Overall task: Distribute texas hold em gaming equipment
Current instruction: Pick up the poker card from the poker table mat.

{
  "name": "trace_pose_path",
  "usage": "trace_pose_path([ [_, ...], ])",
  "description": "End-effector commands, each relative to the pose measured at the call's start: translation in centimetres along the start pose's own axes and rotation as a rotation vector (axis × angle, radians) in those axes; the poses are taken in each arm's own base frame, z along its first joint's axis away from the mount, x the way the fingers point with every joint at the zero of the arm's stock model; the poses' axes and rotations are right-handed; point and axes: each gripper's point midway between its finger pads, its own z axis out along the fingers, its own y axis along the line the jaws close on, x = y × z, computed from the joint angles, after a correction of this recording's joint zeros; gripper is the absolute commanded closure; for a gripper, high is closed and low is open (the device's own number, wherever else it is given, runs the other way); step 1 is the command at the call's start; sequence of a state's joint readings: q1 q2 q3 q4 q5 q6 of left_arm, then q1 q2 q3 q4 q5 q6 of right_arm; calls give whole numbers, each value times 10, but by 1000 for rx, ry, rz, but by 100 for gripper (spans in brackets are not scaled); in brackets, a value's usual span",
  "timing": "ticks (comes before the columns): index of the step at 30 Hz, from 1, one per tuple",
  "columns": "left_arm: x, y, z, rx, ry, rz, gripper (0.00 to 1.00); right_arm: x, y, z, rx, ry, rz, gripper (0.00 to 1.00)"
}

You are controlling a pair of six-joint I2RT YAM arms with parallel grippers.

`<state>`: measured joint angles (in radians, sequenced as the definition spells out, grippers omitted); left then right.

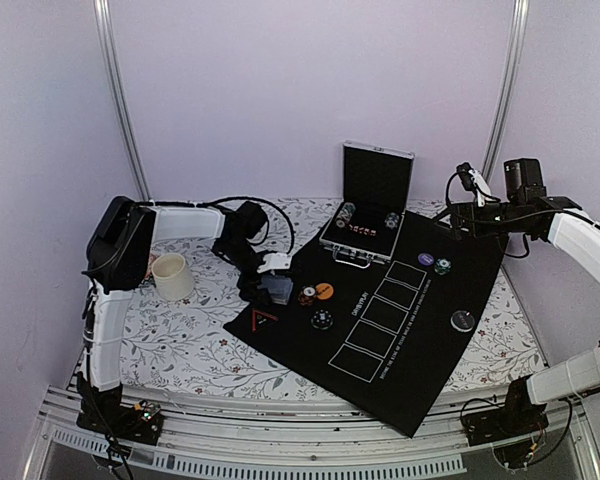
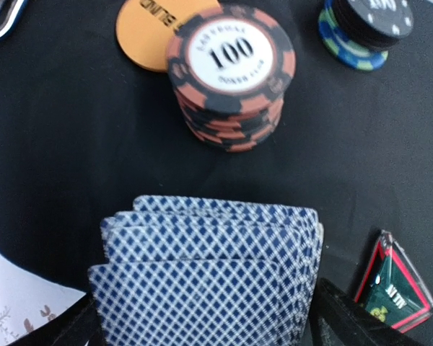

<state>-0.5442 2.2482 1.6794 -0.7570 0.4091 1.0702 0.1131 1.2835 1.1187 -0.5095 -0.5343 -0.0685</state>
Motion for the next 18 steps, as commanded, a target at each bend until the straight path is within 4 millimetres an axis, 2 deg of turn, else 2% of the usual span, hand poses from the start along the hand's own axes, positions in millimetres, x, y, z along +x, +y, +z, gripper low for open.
trace_pose_path([
  [1,14,-6,10,7,62,16,14,4,3,3,-20,16,-1,1],
  [6,14,-6,11,11,64,14,33,4,3,3,-23,14,1,1],
  [9,13,-7,11,18,58,10,40,4,5,2,-27,13,3,1],
  [13,10,-6,7,7,60,13,45,2,6,2,-30,8,9,1],
  [18,3,1,-10,-54,88,21,47,-1,10,2,-57,-6,45,1],
])
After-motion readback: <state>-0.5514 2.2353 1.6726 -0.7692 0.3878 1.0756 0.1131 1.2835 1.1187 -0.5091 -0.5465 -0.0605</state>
